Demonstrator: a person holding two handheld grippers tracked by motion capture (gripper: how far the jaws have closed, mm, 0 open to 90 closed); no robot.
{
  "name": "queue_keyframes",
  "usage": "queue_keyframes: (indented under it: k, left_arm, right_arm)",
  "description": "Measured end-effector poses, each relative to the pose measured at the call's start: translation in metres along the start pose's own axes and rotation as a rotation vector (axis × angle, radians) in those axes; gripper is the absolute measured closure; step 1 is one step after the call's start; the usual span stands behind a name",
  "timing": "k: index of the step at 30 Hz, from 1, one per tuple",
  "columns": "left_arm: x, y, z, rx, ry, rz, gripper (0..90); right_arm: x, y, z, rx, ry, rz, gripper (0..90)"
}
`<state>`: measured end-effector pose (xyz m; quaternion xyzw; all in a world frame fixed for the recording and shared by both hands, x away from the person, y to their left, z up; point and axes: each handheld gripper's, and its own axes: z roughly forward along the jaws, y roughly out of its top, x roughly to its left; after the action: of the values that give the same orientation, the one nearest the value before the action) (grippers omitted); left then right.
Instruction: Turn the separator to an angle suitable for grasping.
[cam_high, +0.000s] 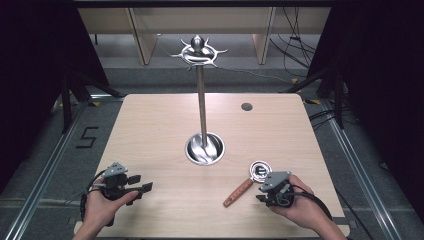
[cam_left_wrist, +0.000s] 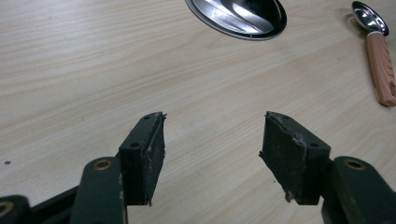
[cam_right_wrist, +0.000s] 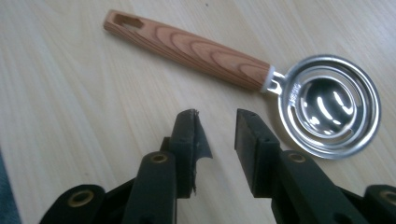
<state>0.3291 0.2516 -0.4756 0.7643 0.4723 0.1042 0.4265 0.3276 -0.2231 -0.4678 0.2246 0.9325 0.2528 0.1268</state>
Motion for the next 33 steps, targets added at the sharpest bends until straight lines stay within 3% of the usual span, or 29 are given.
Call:
queue_keyframes:
  k: [2, 4, 7, 9, 10, 13, 19, 25, 27, 33]
  left_arm:
    - [0.001, 0.000, 0.000, 0.016, -0.003, 0.008, 38.3]
    - [0.002, 0.000, 0.000, 0.017, -0.002, 0.010, 38.3]
    - [0.002, 0.000, -0.001, 0.013, -0.006, 0.008, 38.4]
    - [0.001, 0.000, -0.001, -0.001, -0.003, 0.005, 38.5]
    - [0.002, 0.000, -0.001, -0.006, -0.003, 0.013, 38.5]
    - [0.001, 0.000, -0.002, -0.008, -0.005, 0.012, 38.5]
    - [0.001, 0.001, -0.002, -0.015, -0.016, 0.000, 38.6]
    - [0.000, 0.001, 0.000, -0.012, -0.032, -0.018, 38.6]
    - [-0.001, 0.001, -0.001, -0.020, -0.029, -0.003, 38.6]
    - [0.000, 0.002, -0.002, -0.026, -0.038, -0.008, 38.6]
  right_arm:
    - [0.004, 0.004, 0.003, 0.005, 0.024, 0.010, 78.7]
    - [0.007, 0.011, 0.006, 0.061, 0.064, 0.023, 90.0]
    - [0.013, 0.021, 0.012, 0.167, 0.084, 0.226, 90.0]
    - [0.013, 0.025, 0.014, 0.181, 0.089, 0.248, 90.0]
    - [0.016, 0.032, 0.016, 0.219, 0.126, 0.331, 90.0]
    - [0.012, 0.038, 0.021, 0.210, 0.126, 0.322, 90.0]
    - [0.011, 0.052, 0.030, 0.258, 0.126, 0.408, 90.0]
    - [0.006, 0.065, 0.039, 0.280, 0.130, 0.394, 90.0]
    - [0.004, 0.070, 0.042, 0.298, 0.124, 0.395, 90.0]
    - [0.006, 0.078, 0.046, 0.296, 0.118, 0.373, 90.0]
